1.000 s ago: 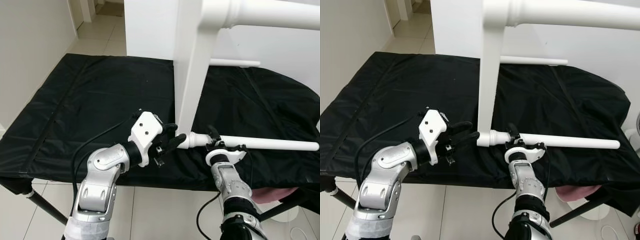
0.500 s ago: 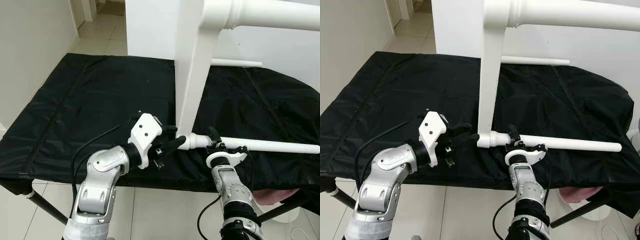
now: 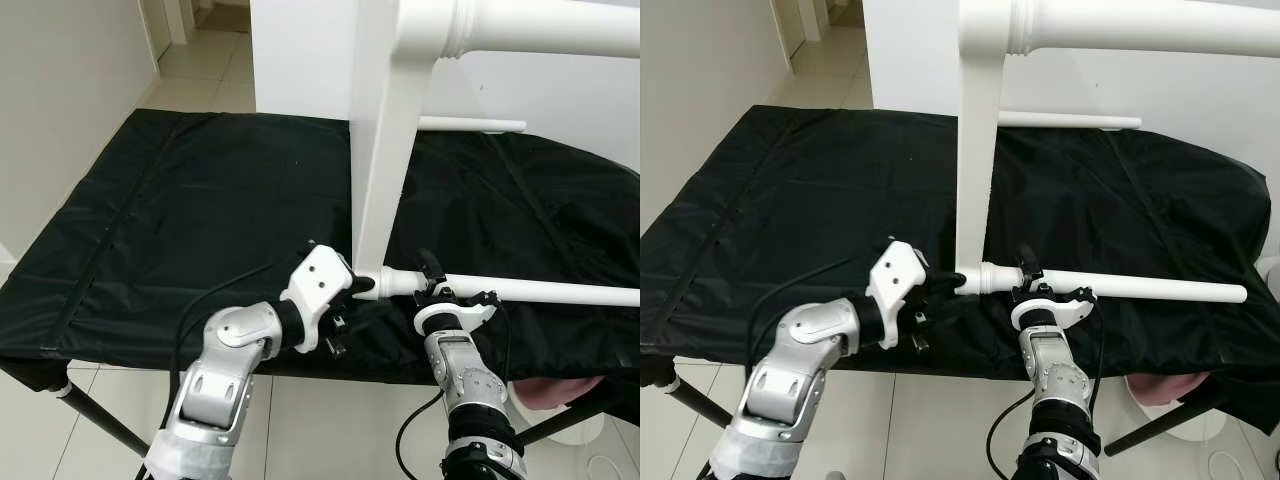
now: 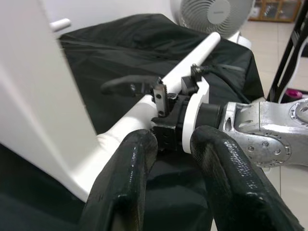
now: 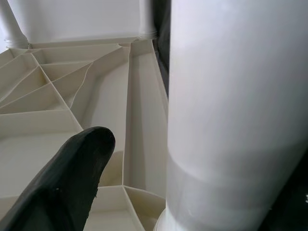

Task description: Building children table

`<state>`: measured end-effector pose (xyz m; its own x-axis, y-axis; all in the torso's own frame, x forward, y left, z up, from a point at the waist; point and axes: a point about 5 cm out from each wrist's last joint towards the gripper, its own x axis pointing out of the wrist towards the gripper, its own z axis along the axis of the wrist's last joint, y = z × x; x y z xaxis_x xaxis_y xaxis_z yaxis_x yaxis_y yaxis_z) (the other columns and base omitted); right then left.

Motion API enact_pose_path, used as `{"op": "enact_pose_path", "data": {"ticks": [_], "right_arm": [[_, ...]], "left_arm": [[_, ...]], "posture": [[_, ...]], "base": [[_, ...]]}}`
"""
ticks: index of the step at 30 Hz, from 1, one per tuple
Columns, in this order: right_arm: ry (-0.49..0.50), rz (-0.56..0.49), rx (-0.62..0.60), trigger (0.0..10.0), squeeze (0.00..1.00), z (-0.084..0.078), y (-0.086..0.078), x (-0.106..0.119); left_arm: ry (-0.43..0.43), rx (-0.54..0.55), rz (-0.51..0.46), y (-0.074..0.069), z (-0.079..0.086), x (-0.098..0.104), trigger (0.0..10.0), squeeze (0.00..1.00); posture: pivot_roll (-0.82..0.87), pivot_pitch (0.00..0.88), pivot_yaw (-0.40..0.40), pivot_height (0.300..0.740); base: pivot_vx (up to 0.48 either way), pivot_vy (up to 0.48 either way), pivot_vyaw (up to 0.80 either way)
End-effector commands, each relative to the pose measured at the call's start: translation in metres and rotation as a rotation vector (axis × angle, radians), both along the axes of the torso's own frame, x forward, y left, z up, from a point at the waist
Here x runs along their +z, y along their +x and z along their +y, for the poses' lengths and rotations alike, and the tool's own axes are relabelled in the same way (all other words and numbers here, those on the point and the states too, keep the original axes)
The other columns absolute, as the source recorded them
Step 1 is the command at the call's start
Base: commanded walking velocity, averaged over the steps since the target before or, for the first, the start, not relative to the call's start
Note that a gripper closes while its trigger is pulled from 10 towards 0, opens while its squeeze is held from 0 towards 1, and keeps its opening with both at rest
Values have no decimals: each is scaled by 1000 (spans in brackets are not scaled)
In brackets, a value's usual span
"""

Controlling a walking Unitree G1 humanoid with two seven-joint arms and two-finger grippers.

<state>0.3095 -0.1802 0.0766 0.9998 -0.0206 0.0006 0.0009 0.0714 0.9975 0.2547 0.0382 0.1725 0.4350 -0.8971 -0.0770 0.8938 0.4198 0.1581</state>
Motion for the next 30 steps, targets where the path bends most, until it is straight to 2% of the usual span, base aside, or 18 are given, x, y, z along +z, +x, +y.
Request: {"op": "enact_pose_path", "data": {"ticks": [1,3,4,5,10,16,18,21,26,30], "right_arm": [[29,98,-13,10000,1000,1,-12,-22],[26,98,-13,10000,1000,1,-12,-22],[23,99,-14,10000,753,1,-13,-22],[18,104,-14,10000,0,1,-13,-23],[17,110,-17,10000,0,2,-14,-24],[19,115,-21,10000,0,4,-15,-25],[22,115,-22,10000,0,5,-16,-26],[23,115,-22,10000,0,5,-16,-26],[25,114,-27,10000,0,6,-19,-27],[23,115,-28,10000,0,7,-20,-27]], "left_arm": [[1,118,-20,6,1,-1,10000,0],[12,113,-19,7,0,-2,10000,0],[28,106,-17,7,-2,-4,10000,0],[43,95,-16,8,-4,-6,10000,0],[84,72,-15,11,-10,-12,10000,0],[150,46,-3,24,-24,-25,10000,0],[163,46,-15,33,-31,-27,10000,0],[169,45,-18,36,-32,-27,10000,0],[228,40,-60,51,-30,-31,10000,0],[249,34,-81,56,-28,-32,10000,0]], "posture": [[-33,0,4,740],[-37,0,9,740],[-37,0,10,740],[-39,0,15,740],[-40,0,17,740],[-43,0,26,740],[-45,2,30,740],[-48,4,31,740],[-57,8,37,740],[-63,13,40,740]], "base": [[0,0,0],[0,0,0],[0,0,0],[0,0,0],[0,0,0],[0,0,0],[0,0,0],[0,0,0],[0,0,0],[0,0,0]]}}
